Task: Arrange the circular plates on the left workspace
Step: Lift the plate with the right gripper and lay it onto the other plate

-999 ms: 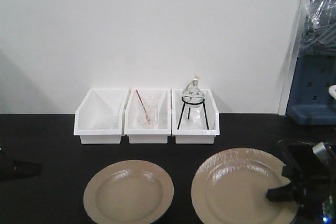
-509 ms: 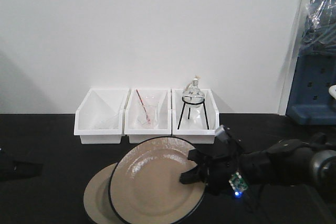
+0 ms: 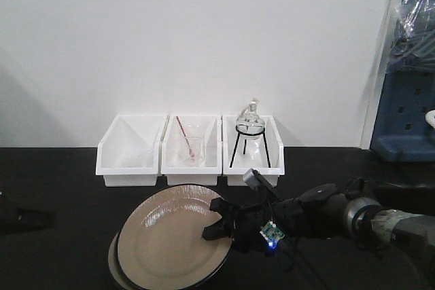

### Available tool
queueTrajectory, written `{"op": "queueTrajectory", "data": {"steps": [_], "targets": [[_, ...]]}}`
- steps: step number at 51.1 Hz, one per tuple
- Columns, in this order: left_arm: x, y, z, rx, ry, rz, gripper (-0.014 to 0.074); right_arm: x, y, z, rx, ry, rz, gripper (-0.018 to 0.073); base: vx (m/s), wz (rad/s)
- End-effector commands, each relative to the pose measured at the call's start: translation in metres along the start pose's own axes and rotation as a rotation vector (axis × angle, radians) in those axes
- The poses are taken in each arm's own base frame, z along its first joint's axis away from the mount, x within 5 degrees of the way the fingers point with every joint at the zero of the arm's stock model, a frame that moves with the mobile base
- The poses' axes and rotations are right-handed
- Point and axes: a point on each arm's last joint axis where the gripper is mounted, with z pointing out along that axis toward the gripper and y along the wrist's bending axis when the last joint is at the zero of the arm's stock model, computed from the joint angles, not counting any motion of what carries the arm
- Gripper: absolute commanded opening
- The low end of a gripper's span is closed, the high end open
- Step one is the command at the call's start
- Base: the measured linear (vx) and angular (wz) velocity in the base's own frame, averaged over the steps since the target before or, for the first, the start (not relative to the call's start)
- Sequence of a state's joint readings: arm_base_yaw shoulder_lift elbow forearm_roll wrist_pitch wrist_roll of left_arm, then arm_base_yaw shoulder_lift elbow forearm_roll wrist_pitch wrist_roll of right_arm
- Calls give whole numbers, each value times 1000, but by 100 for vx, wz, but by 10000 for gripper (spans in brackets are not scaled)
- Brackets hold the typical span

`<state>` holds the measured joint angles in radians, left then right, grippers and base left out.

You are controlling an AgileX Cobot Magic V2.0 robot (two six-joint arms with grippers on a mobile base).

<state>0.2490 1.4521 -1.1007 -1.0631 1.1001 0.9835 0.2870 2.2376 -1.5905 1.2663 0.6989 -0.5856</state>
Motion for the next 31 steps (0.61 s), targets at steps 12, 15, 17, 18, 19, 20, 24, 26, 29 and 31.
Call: {"op": "queueTrajectory", "data": {"steps": [12,15,17,18,19,20,24,26,29,31], "targets": [[-13,-17,-12,34,-87,13,-3,-15,26,-27,15,-36,-315,398,0,0],[-13,-17,-12,33,-87,13,-3,-14,24,-27,40,-27,-422,449,0,0],[-13,-17,-12,31,-89,12,-3,-15,24,-28,52,-27,-491,473,0,0],[-13,-17,-12,30,-90,12,-3,-15,24,-28,57,-27,-514,485,0,0],[-13,-17,-12,30,-90,12,-3,-15,24,-28,61,-29,-542,494,0,0],[-13,-17,-12,29,-90,12,-3,-16,25,-29,62,-31,-565,502,0,0],[-13,-16,-13,20,-96,12,-3,-18,28,-32,72,-51,-622,507,0,0],[-14,-16,-13,17,-99,12,-3,-20,30,-35,85,-65,-651,505,0,0],[-14,-15,-13,16,-99,12,-3,-23,33,-41,112,-83,-698,498,0,0],[-14,-15,-13,11,-99,13,-3,-24,35,-44,134,-90,-729,492,0,0]]}}
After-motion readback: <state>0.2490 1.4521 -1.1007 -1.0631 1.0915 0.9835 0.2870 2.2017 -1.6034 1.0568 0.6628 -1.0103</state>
